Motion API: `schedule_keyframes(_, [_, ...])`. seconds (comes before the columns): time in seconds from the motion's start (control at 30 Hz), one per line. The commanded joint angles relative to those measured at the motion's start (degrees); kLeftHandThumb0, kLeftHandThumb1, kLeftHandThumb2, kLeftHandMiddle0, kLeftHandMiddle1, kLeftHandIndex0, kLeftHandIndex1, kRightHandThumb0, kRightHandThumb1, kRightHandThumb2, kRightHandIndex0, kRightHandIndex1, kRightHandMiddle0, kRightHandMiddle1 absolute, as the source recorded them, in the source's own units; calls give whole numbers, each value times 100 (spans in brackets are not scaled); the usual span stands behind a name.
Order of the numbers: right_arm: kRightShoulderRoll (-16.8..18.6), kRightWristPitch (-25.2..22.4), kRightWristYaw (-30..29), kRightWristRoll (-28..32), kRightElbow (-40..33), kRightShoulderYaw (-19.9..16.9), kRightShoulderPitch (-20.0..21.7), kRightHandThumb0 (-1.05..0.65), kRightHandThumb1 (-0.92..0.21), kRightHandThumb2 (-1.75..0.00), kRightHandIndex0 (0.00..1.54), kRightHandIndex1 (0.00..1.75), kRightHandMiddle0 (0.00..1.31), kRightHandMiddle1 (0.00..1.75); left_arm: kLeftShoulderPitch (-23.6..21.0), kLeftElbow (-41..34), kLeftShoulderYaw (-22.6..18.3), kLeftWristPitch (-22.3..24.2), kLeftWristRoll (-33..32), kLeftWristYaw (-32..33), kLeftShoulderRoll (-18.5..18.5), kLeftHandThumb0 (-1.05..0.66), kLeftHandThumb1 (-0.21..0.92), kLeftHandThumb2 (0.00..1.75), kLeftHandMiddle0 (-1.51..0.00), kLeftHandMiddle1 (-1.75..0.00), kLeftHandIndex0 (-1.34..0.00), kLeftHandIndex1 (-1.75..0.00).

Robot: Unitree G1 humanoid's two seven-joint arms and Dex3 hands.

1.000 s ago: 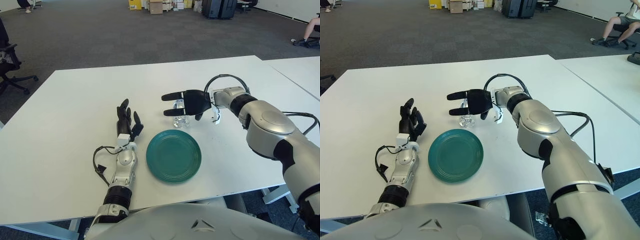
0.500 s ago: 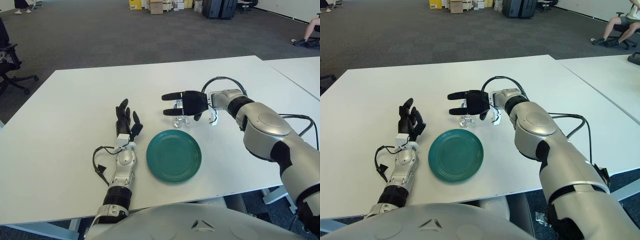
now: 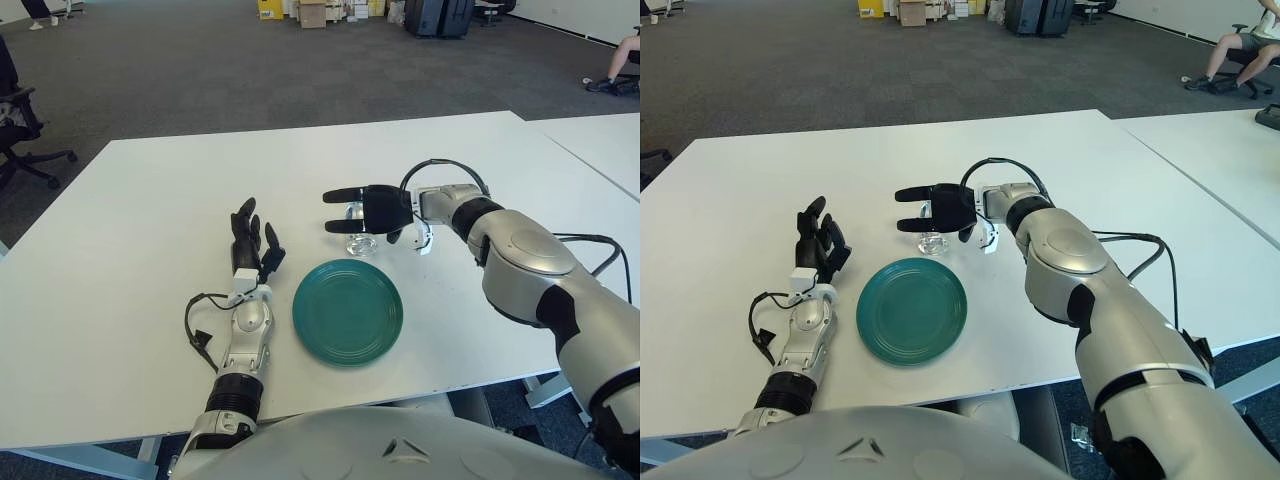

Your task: Put the bottle into the plate.

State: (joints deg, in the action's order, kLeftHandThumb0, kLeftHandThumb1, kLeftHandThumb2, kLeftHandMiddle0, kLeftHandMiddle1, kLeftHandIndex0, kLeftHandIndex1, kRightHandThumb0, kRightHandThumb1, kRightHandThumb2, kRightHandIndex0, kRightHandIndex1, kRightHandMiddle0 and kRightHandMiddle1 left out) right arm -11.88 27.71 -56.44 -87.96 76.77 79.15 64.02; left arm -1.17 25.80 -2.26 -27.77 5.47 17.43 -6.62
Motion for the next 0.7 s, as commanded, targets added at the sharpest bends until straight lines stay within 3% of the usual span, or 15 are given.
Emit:
schedule_keyframes(0.0, [47, -110, -11, 63, 48, -11, -41, -85, -92, -28, 0, 0, 0, 5, 1, -52, -8, 18, 53, 60, -20, -77, 92, 82, -34, -1, 0, -78])
schedule_keyframes(0.67, [115, -246, 68, 58, 144, 52, -274, -80, -92, -30, 2, 1, 1, 4, 4, -49, 31, 11, 88, 144, -72, -78, 92, 82, -33, -1, 0, -77])
